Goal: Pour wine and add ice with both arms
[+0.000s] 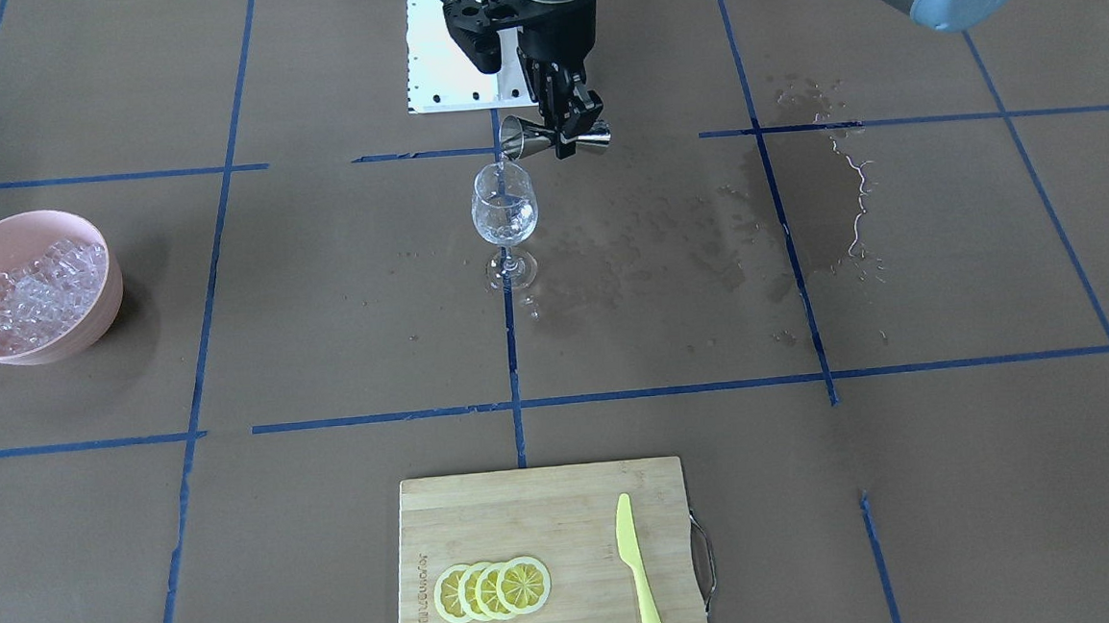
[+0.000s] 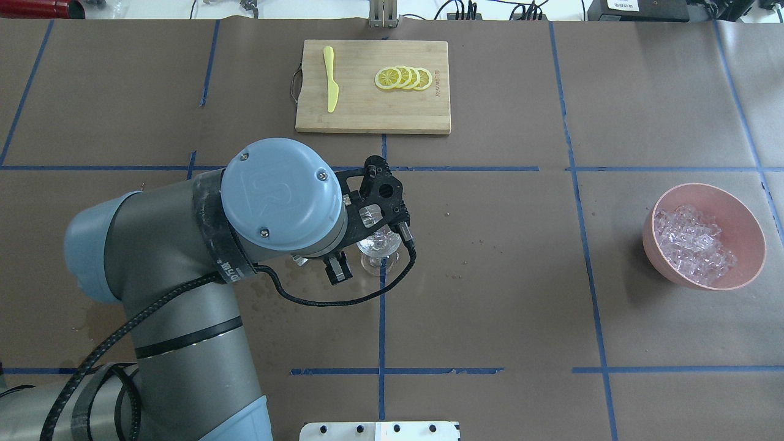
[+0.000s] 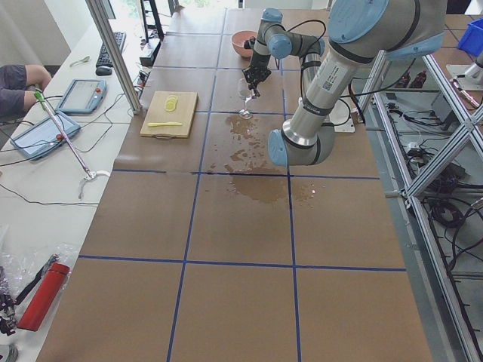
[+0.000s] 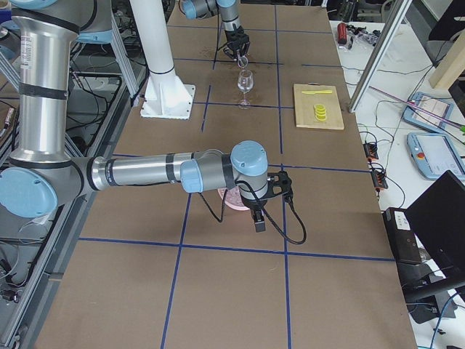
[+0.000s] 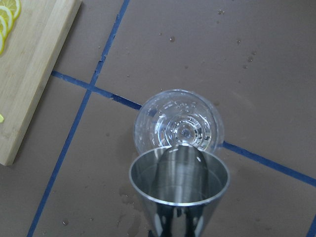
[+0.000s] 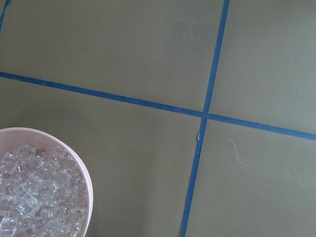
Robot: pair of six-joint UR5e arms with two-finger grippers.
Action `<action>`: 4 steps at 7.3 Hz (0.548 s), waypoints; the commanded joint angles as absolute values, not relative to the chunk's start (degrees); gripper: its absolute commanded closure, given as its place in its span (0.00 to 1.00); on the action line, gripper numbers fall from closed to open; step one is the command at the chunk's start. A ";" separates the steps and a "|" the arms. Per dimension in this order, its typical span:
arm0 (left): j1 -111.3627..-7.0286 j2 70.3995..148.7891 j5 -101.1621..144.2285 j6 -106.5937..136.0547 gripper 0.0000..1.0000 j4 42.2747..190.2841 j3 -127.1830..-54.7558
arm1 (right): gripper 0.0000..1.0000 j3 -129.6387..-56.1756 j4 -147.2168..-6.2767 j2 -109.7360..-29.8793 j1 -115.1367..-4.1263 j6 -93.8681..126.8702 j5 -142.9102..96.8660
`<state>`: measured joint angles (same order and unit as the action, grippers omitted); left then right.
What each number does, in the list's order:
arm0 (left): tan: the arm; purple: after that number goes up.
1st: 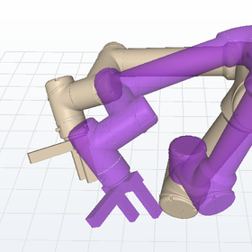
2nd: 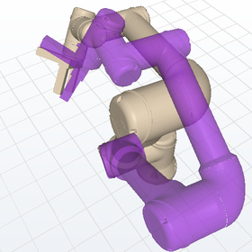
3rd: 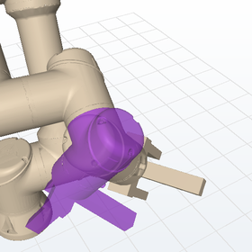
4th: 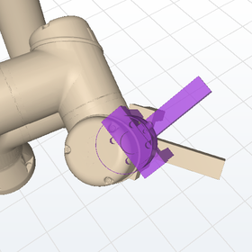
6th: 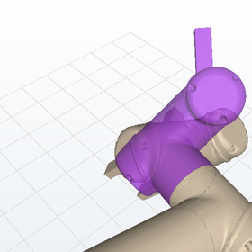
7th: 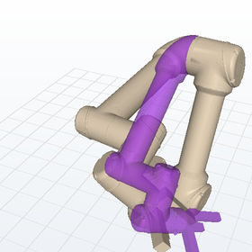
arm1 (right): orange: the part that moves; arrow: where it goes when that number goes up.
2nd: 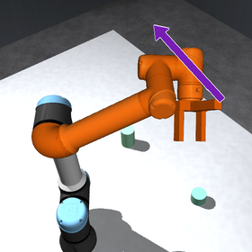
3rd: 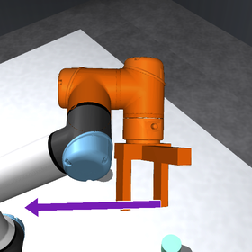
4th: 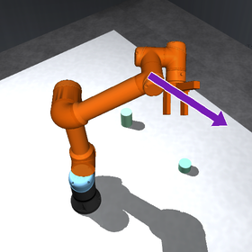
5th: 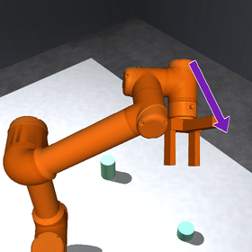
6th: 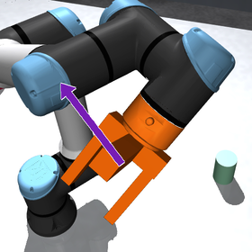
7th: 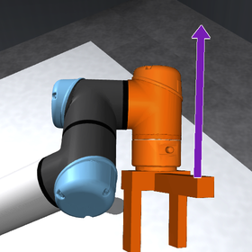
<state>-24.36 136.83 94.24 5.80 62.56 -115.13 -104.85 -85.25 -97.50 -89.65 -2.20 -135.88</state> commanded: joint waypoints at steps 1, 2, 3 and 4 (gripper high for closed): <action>-24.17 139.74 94.13 5.80 1.00 57.67 -113.73 | 0.00 -104.85 -85.25 -97.56 -89.65 -2.20 -135.88; -24.08 140.09 94.13 5.80 1.00 56.53 -113.56 | 0.00 -104.85 -85.25 -97.56 -89.65 -2.20 -135.88; -24.17 140.97 94.13 5.80 1.00 54.77 -113.12 | 0.00 -104.85 -85.25 -97.47 -89.65 -2.20 -135.88; -24.08 143.06 94.13 5.89 1.00 52.49 -111.64 | 0.00 -104.94 -85.25 -97.47 -89.65 -2.20 -135.88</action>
<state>-24.14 141.06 94.13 5.82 55.08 -112.98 -104.86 -85.25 -97.50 -89.65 -2.20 -135.88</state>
